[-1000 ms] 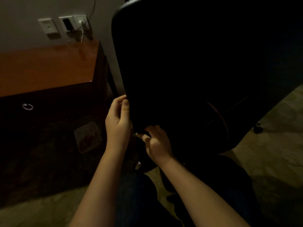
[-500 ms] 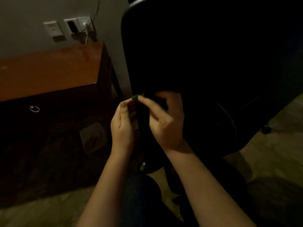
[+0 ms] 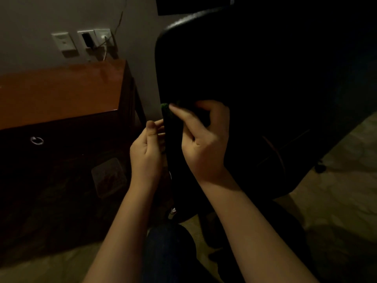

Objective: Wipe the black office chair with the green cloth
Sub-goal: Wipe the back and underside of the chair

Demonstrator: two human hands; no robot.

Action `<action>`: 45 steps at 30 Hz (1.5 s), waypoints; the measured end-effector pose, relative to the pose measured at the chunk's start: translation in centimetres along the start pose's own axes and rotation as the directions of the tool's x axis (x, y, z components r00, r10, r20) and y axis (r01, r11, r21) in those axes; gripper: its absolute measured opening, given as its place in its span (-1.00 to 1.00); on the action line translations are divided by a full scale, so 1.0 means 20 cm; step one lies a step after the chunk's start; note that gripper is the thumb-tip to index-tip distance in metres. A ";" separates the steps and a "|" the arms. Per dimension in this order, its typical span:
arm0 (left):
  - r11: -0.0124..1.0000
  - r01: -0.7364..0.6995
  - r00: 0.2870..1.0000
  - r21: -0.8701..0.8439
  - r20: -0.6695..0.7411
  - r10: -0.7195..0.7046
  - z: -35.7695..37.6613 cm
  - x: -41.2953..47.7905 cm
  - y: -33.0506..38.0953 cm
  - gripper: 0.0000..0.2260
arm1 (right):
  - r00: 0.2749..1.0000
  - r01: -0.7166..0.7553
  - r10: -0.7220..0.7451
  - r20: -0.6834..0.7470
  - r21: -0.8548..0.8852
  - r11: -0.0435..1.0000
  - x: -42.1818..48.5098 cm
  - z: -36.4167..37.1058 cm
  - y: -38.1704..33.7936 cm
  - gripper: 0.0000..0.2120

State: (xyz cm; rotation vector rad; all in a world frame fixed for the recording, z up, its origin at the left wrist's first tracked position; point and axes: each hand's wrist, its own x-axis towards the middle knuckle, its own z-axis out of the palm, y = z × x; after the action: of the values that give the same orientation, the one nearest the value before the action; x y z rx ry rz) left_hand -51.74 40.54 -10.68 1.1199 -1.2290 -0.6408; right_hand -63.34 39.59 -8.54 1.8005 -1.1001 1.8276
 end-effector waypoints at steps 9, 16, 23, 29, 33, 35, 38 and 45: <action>0.999 -0.009 0.998 0.053 0.067 0.006 -0.01 -0.04 -0.06 -0.67 | 0.916 -0.045 0.094 0.389 -0.134 0.990 -0.48 0.07 0.11 -0.86; 0.967 -0.085 0.992 0.240 0.111 0.059 0.03 -0.04 -0.09 -0.46 | 0.801 0.068 0.010 0.598 -0.109 0.992 -0.52 -0.03 0.24 -0.72; 0.607 -0.523 0.751 0.598 -0.014 0.660 0.13 -0.13 -0.05 -0.74 | 0.980 -0.004 0.022 0.200 -0.087 0.996 -0.38 -0.18 0.37 -0.78; 0.529 -0.511 0.827 0.677 0.220 0.517 0.24 -0.13 -0.05 -0.73 | 0.956 -0.292 0.283 -0.081 -0.138 0.947 -0.19 -0.37 0.50 -0.80; 0.543 -0.466 0.852 0.698 0.190 0.487 0.25 -0.14 -0.06 -0.71 | 0.771 -0.594 0.569 -0.285 -0.001 0.804 -0.06 -0.47 0.59 -0.76; 0.515 -0.470 0.844 0.717 0.196 0.499 0.26 -0.14 -0.06 -0.70 | 0.761 -0.604 0.583 -0.286 0.017 0.797 -0.05 -0.47 0.59 -0.73; 0.453 -0.480 0.823 0.751 0.207 0.529 0.28 -0.14 -0.06 -0.66 | 0.749 -0.607 0.591 -0.299 0.044 0.793 -0.05 -0.46 0.57 -0.72; 0.420 -0.501 0.801 0.756 0.221 0.557 0.30 -0.12 -0.05 -0.66 | 0.816 -0.519 0.515 -0.262 0.058 0.853 -0.11 -0.36 0.49 -0.79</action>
State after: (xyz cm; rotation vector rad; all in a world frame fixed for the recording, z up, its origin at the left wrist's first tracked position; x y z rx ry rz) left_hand -57.86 40.33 -12.83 1.3202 -1.7729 0.5314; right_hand -75.05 39.19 -12.48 1.2533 -1.5964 2.2684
